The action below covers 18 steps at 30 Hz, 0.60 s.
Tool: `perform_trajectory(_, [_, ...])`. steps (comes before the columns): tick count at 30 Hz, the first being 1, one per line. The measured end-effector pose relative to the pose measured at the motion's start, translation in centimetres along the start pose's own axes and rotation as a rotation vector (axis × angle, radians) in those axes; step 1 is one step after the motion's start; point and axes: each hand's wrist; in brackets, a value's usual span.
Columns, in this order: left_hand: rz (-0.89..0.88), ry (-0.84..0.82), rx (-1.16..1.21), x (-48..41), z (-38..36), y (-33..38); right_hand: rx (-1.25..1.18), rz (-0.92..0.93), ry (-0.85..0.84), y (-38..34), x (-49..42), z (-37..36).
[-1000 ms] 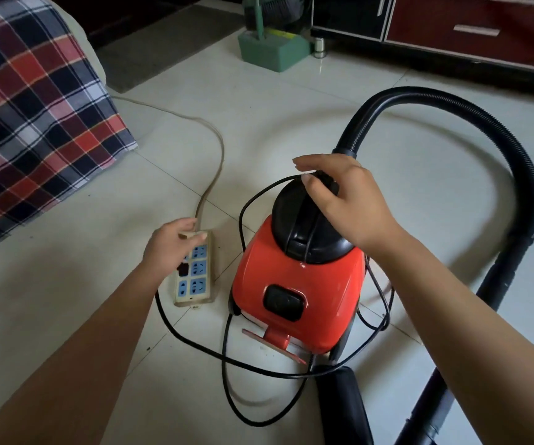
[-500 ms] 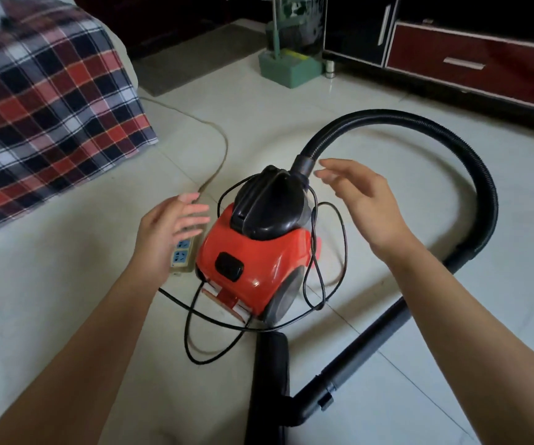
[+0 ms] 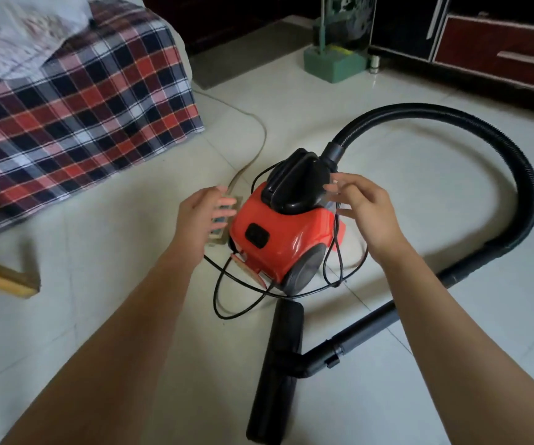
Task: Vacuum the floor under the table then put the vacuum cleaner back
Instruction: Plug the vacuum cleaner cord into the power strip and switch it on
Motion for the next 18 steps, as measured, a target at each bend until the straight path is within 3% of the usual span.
perform_trajectory(8, [-0.046, -0.099, 0.071, 0.5, -0.3, -4.4, 0.141, -0.01, 0.051, -1.5, 2.0, 1.9])
perform_trajectory(15, [-0.088, -0.09, -0.156, 0.1, 1.6, -7.1, 0.374, 0.081, -0.257, -2.8, 4.4, 2.0])
perform_trajectory(18, [-0.058, -0.076, -0.09, -0.1, 2.0, -6.9, 0.448, 0.088, -0.364, -2.6, 4.4, 1.7])
Point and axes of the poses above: each hand's wrist, its own x-axis away from the middle knuckle, its own z-axis out of the back of the hand, y = z × x, and after that the axes turned 15 degrees about z, right-handed
